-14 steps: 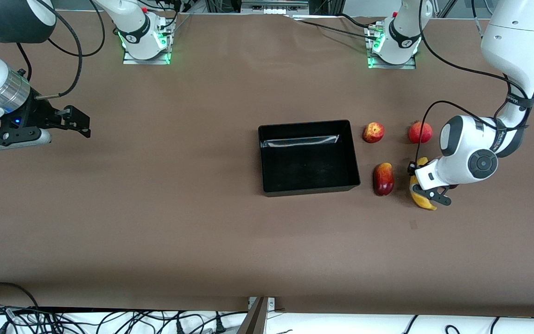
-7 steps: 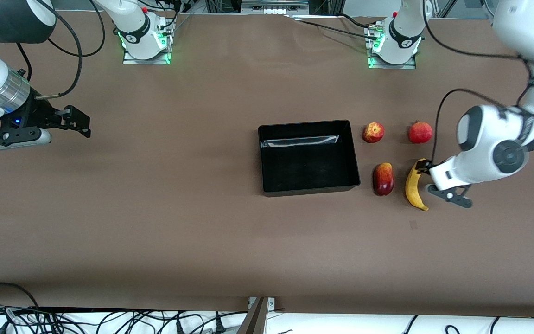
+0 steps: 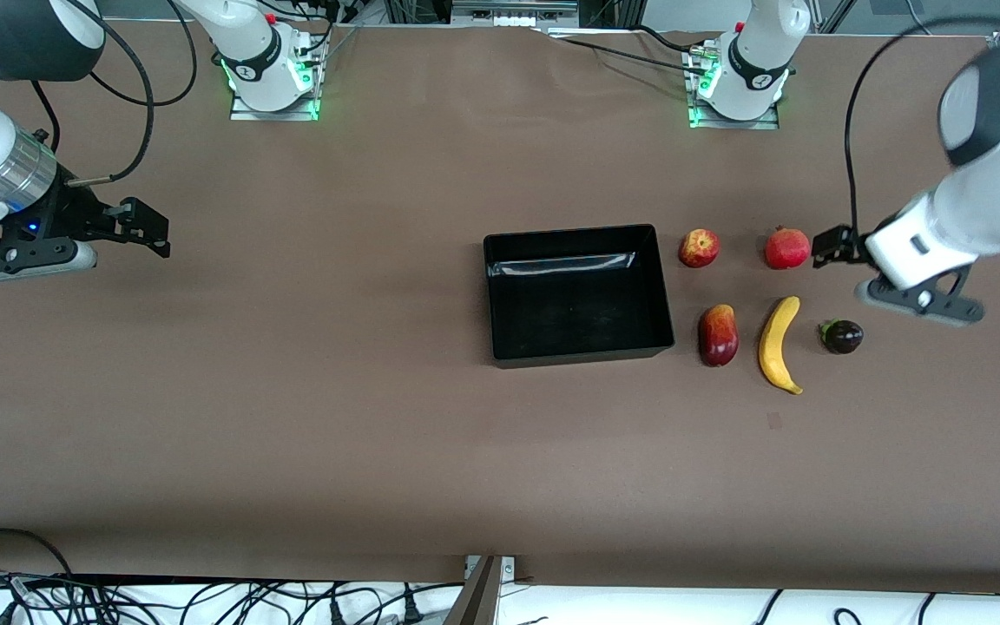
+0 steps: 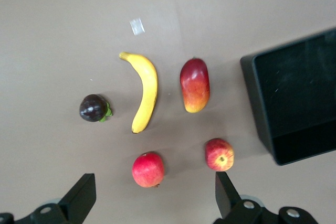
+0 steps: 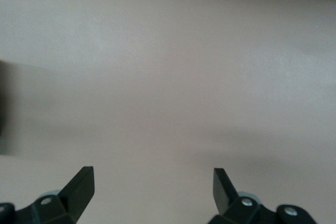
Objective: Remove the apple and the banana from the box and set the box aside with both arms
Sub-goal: 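Open the left gripper and withdraw it from the banana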
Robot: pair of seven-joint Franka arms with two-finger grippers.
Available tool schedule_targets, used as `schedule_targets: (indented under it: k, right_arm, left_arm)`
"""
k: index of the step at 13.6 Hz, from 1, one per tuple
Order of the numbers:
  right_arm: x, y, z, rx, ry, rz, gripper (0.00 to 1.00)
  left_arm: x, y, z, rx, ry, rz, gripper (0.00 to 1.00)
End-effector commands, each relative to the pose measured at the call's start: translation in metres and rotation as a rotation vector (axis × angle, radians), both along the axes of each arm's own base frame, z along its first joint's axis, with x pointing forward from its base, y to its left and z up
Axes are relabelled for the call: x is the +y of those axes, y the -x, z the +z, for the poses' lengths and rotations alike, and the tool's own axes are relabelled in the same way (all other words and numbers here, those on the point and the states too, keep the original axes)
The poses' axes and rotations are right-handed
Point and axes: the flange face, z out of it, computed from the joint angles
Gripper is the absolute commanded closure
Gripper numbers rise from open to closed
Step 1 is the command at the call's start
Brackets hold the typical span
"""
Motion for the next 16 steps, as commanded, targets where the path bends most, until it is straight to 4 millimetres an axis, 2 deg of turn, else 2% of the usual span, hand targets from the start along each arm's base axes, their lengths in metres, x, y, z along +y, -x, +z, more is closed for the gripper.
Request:
schedule_targets:
  k: [1,2,11,16]
  right_arm:
    - [0.000,-0.001,0.004,0.005,-0.019,0.006,0.00]
    - [0.000,-0.001,0.004,0.004,-0.019,0.006,0.00]
    - [0.000,-0.001,0.004,0.002,-0.019,0.006,0.00]
    - [0.001,-0.001,0.005,0.001,-0.019,0.007,0.00]
  left_arm:
    - [0.010,0.011,0.040,-0.097,0.018,0.070,0.00]
    - [0.011,0.012,0.047,-0.129,0.020,0.071,0.00]
    - [0.013,0.029,0.044,-0.029,0.004,0.151,0.00]
    - [0.015,0.029,0.049,-0.035,0.004,0.155,0.00]
